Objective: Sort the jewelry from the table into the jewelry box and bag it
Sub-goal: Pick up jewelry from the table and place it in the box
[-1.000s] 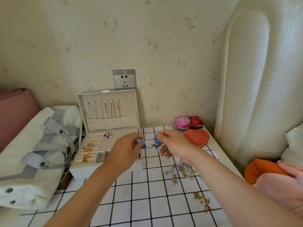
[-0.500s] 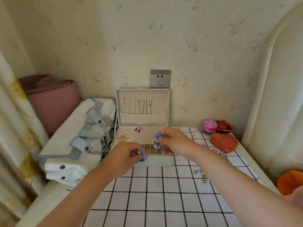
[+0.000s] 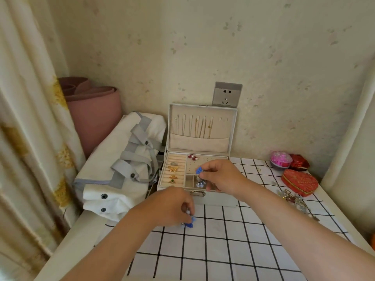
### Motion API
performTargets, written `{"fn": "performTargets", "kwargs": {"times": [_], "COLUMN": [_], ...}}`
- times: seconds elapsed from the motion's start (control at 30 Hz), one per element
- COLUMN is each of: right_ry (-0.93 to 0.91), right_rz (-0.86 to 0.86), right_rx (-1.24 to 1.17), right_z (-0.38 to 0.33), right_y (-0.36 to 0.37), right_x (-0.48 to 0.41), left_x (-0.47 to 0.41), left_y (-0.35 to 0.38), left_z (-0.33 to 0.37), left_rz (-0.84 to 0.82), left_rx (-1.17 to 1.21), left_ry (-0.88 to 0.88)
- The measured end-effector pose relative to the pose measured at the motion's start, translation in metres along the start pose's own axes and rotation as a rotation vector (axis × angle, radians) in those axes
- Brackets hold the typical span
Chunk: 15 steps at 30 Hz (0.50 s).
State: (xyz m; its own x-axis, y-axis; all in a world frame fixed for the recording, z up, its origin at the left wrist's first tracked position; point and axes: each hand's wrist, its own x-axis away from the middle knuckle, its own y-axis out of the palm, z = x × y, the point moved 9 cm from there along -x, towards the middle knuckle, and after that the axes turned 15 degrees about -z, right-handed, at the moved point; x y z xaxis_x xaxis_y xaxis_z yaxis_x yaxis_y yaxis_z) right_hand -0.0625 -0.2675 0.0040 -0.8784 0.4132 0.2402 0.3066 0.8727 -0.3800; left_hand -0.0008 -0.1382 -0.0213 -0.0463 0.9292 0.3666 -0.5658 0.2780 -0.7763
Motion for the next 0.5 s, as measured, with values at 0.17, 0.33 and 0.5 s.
{"fn": "performTargets", "kwargs": {"times": [0.17, 0.33, 0.5], "right_ry": [-0.021, -0.021, -0.051], "right_rz": [-0.003, -0.011, -0.05], "right_rx": [-0.001, -0.011, -0.075], "right_z": [-0.006, -0.011, -0.017], "right_y": [0.008, 0.007, 0.007], "right_x": [-0.002, 0.0, 0.0], "left_x": [-0.006, 0.008, 0.021], "left_y": [0.011, -0.033, -0.071], "left_z": [0.0, -0.003, -0.024], "left_rz": [-0.078, 0.148, 0.522], "left_rx": [-0.024, -0.009, 0.306], "left_ry": [-0.013, -0.033, 0.017]}}
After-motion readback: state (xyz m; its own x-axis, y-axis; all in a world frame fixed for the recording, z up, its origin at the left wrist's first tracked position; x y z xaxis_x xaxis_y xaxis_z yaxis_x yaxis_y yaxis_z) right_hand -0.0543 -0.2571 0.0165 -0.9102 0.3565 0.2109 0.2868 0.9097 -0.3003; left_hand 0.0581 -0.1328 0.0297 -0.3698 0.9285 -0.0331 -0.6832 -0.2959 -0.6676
